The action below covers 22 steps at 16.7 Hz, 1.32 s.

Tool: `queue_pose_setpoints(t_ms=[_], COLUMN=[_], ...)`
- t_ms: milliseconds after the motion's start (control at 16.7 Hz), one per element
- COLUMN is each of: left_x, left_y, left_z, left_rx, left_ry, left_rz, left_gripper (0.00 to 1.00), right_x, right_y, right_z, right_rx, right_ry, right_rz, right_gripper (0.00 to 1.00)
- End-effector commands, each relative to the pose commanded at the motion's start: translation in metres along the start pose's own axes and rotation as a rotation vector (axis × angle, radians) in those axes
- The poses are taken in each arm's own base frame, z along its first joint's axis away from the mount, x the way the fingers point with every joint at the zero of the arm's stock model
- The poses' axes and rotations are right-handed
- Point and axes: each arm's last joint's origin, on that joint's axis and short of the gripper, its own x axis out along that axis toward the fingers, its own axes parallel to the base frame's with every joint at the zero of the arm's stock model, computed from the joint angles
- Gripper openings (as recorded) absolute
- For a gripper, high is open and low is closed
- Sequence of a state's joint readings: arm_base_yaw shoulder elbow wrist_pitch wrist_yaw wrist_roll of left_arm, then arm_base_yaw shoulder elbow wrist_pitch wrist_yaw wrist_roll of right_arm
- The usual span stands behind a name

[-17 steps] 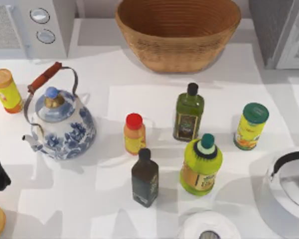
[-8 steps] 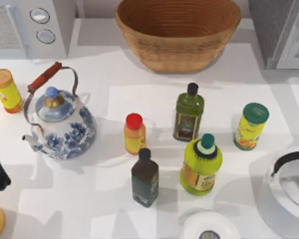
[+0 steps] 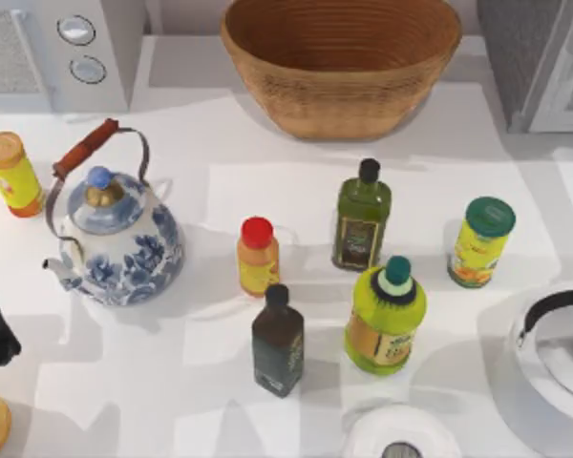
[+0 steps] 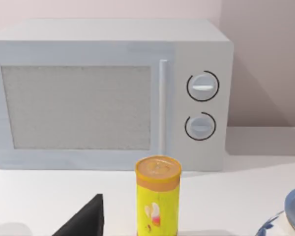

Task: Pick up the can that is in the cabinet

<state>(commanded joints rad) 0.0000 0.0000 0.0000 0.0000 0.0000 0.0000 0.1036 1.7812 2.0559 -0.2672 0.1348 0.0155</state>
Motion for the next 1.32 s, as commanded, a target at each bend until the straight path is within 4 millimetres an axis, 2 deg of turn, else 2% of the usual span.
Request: queue_pose_setpoints(t_ms=[420, 1020, 1140, 1320], left_x=[0.0, 0.0, 0.0, 0.0], left_y=[0.0, 0.0, 0.0, 0.0], left_z=[0.0, 0.0, 0.0, 0.0], left_rx=[0.0, 0.0, 0.0, 0.0], left_ry=[0.0, 0.0, 0.0, 0.0], left_rz=[0.0, 0.0, 0.0, 0.0], left_gripper=[1.0, 1.0, 1.0, 1.0], right_x=[0.0, -0.001, -0.015, -0.059], right_y=[0.0, 0.001, 0.003, 0.006], right_z=[0.0, 0.001, 0.009, 0.031], right_rx=[0.0, 0.002, 0.003, 0.004], right_ry=[0.0, -0.002, -0.006, -0.011], right_rz=[0.0, 0.002, 0.004, 0.008], right_gripper=[0.02, 0.0, 0.0, 0.0])
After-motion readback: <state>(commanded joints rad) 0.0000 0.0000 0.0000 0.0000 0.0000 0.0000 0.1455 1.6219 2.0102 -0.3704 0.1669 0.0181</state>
